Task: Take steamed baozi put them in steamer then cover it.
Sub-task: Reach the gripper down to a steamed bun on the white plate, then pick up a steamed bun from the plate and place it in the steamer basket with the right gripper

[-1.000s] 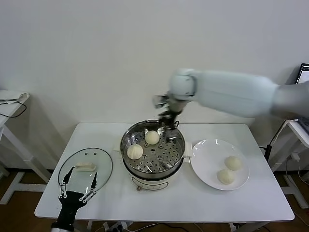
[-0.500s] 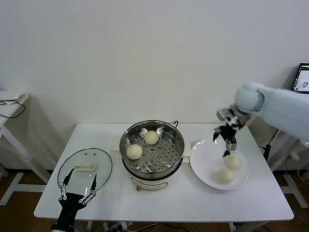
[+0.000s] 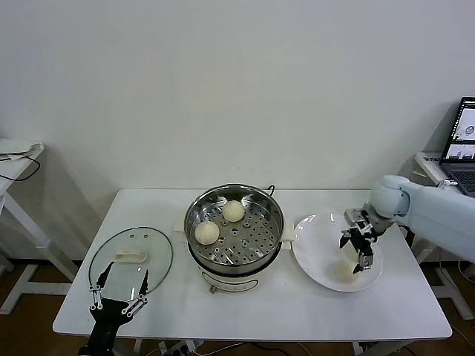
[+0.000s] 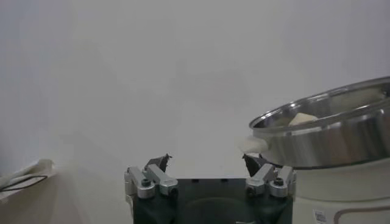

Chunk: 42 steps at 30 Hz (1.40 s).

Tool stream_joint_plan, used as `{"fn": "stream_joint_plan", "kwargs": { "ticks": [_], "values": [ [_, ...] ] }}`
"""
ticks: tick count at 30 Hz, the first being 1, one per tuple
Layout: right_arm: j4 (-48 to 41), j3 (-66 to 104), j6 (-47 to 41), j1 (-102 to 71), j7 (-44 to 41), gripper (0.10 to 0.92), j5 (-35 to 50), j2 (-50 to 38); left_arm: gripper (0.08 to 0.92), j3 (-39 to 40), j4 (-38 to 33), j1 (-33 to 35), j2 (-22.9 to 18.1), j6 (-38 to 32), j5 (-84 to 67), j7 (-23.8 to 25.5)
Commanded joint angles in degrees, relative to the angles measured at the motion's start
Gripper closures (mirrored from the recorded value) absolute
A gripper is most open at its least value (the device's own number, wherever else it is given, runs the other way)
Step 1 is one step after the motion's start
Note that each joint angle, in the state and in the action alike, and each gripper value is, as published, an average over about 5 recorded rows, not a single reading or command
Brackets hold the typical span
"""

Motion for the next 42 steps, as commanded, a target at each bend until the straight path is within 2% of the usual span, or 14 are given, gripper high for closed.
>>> {"fn": "stream_joint_plan", "kwargs": {
  "ticks": [1,10,17,23,29,35,42],
  "values": [
    [-1.07,3.37,-0.42,-6.59,2.52,0.203,-2.09,-0.54,0.177,-0.03,0.09,0.04,0.0,-0.04,0.13,-0.03],
    [-2.36,3.88,-0.56,-6.88,3.25,0.21,-2.58,-0.15,0.177,-0.19,0.2,0.05,-0.08,-0.15,0.06,-0.09],
    [-2.12,4.24,-0.53,-6.51,3.43,0.297,-2.41,-0.27,0.177,-0.19,-0.02,-0.04,-0.11,-0.03,0.02,-0.11],
    [0.81,2.64,0.87,-0.93,2.47,0.323,-1.74,-1.11,0.177,-0.13,-0.16,-0.17,0.04,-0.02,-0.21,-0.11],
    [5.53,3.89,9.43,10.43,-4.18,0.336,-8.19,-1.44,0.177,0.0,-0.31,-0.4,0.43,-0.02,-0.63,-0.1],
    [11.15,-1.89,18.68,28.73,-5.21,0.338,-1.36,5.0,0.177,0.42,-0.31,-0.78,0.52,-0.1,-0.66,-0.07],
    [14.67,-2.56,30.89,33.76,-2.2,0.328,-0.67,15.59,0.177,0.56,-0.67,-0.75,0.61,-0.17,-0.72,-0.07]
  ]
}}
